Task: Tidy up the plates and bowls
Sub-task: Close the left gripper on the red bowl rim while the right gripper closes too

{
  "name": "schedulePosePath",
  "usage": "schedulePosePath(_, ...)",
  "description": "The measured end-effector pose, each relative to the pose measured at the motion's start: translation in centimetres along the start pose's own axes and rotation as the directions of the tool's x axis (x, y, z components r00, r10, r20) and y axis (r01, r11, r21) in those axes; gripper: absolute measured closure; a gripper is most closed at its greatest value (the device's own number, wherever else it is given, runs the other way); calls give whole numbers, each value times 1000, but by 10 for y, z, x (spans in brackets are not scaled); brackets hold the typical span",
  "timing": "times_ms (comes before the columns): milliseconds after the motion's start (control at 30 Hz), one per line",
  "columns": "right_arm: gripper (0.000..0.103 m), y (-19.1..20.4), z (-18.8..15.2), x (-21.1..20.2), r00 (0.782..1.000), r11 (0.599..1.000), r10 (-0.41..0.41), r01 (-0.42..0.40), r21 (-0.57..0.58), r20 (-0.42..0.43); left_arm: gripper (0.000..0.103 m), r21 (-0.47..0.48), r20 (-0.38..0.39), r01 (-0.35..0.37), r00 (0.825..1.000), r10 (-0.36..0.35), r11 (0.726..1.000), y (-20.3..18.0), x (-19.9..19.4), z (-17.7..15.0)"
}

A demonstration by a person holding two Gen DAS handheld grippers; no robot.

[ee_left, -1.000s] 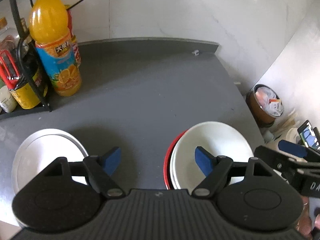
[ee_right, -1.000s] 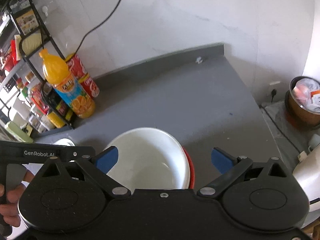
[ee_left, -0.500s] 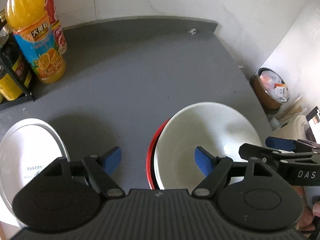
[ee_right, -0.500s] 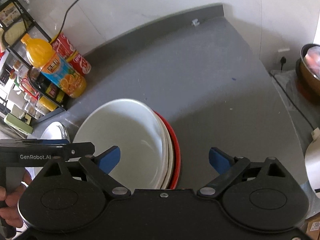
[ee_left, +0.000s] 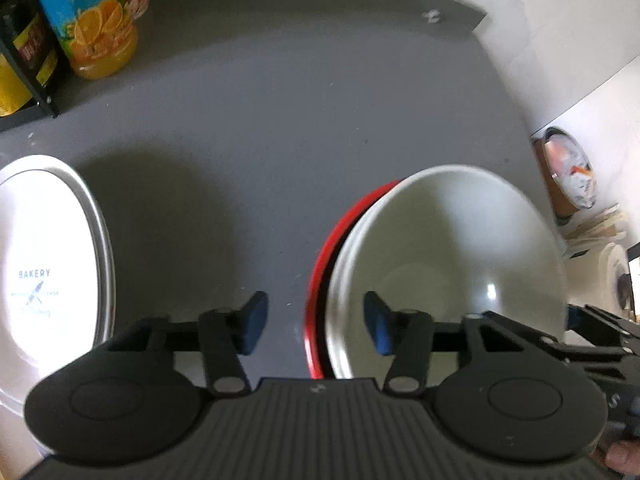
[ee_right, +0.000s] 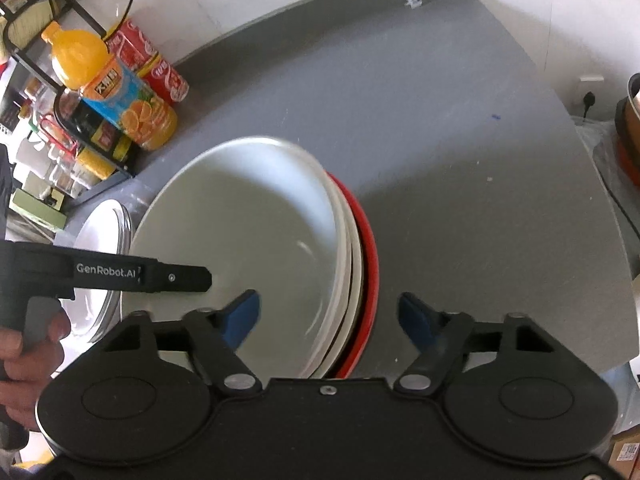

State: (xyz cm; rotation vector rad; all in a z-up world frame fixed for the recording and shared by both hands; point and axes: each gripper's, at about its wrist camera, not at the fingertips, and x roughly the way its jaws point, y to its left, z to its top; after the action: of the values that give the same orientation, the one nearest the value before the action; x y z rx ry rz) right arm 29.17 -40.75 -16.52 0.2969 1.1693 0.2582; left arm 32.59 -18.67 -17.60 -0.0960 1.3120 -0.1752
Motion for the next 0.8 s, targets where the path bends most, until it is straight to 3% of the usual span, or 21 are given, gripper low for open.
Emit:
schedulePosePath(33, 47, -1, -1, 2, 1000, 1000, 6, -6, 9, -9, 60, 0, -9, 2, 1000, -2, 1000, 1, 2, 0)
schedulePosePath(100, 71, -1, -3, 3, 1000, 1000, -28, 28, 14, -2, 65, -16, -21, 23, 999, -24, 1000, 3, 5, -1)
schedulePosePath(133, 73, 0, -3, 3, 998, 998, -65, 65, 6, 6, 66, -20, -22, 34, 999, -35, 999, 4, 6, -1)
schedulePosePath(233, 74, -2, -4, 1, 997, 997, -75, 75, 1, 18, 79, -22, -9, 65, 998, -65, 998, 4, 5, -2)
schedulePosePath(800, 76, 37, 5, -9, 994, 993, -81, 86, -78, 72, 80, -36, 55, 67, 996, -65, 997, 17, -14, -6)
